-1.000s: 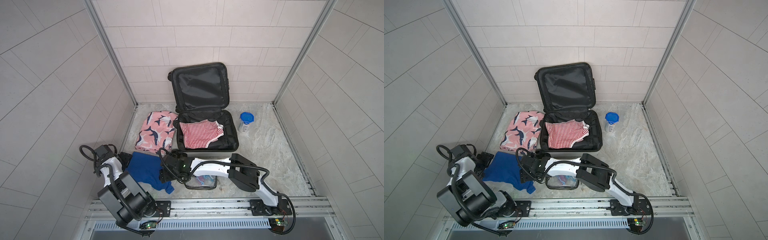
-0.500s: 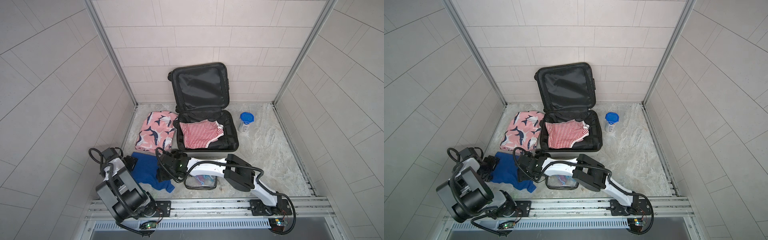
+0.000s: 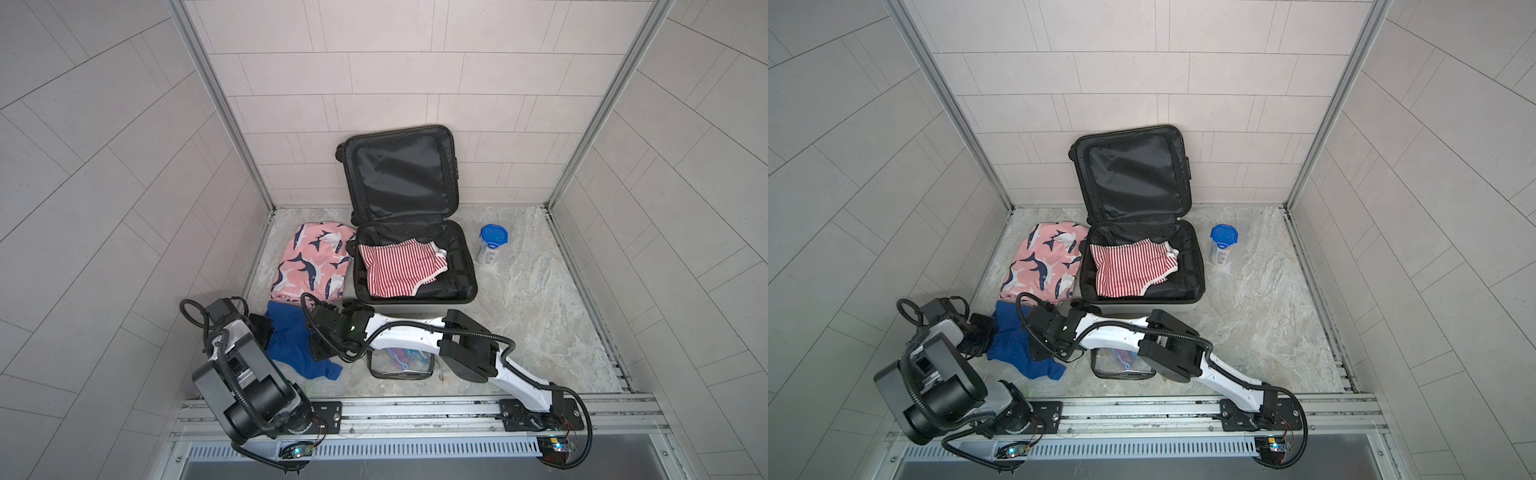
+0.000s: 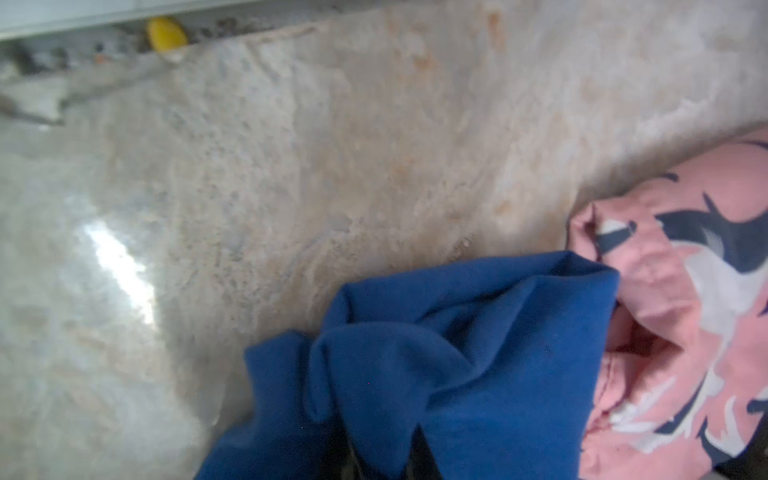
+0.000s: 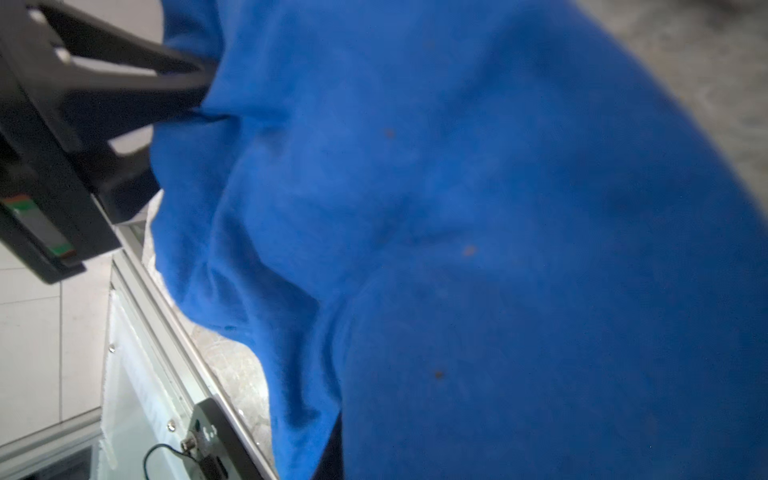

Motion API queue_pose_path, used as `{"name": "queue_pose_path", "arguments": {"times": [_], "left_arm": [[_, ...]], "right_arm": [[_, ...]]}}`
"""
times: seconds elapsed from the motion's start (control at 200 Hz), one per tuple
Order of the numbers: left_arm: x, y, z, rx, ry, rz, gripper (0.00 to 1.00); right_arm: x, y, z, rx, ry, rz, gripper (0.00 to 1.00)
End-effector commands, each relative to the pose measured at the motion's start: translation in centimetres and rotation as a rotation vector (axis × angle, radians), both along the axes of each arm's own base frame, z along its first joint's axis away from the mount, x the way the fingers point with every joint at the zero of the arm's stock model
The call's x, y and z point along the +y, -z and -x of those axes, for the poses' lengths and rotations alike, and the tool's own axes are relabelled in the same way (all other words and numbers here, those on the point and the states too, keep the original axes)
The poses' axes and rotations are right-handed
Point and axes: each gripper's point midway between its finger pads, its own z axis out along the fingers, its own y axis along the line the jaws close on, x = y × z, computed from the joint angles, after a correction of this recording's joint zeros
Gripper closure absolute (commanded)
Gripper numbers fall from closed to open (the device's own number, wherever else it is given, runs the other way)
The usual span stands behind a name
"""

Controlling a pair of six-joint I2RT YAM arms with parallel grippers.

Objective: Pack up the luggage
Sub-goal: 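Grasp the blue towel with both grippers and lift it toward the suitcase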

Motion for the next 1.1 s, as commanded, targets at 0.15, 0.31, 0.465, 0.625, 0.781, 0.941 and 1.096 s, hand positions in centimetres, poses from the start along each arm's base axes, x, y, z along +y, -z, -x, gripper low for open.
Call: {"name": "queue_pose_path", "arguments": {"times": [0.15,0.31,0.465,0.625,0.781,0.941,1.096], "left_arm": [[-1.8,-6.5,-1.2,-0.142,0.067,-0.001,1.00],[-2.2,-11.4,-1.5,-0.234,0.080,-0.046,1.00],[-2.8,-15.7,-2.3,-0.324,0.085,-0.055,1.00],[-4.1,-19.4,-3.8,-0.408,0.113,-0.055,1.00],[-6.1,-23.1,-5.6,-0.488,0.137,-0.037,1.00],[-8.9,-25.5,-8.0,-0.577,0.160,-0.023,1.00],[-13.8,-26.2,-10.9,-0.614,0.234,-0.007,1.00]], "right_arm": [[0.6,-4.6,-1.2,-0.096,-0.058,-0.047,1.00],[-0.2,-8.7,-2.2,-0.163,-0.078,-0.069,1.00],[-1.4,-12.6,-3.2,-0.216,-0.089,-0.085,1.00],[-3.1,-16.3,-4.6,-0.259,-0.085,-0.100,1.00],[-5.8,-19.9,-6.8,-0.300,-0.054,-0.113,1.00],[-10.1,-22.4,-9.7,-0.348,-0.008,-0.073,1.00],[-14.9,-22.9,-12.3,-0.364,0.035,-0.016,1.00]]}}
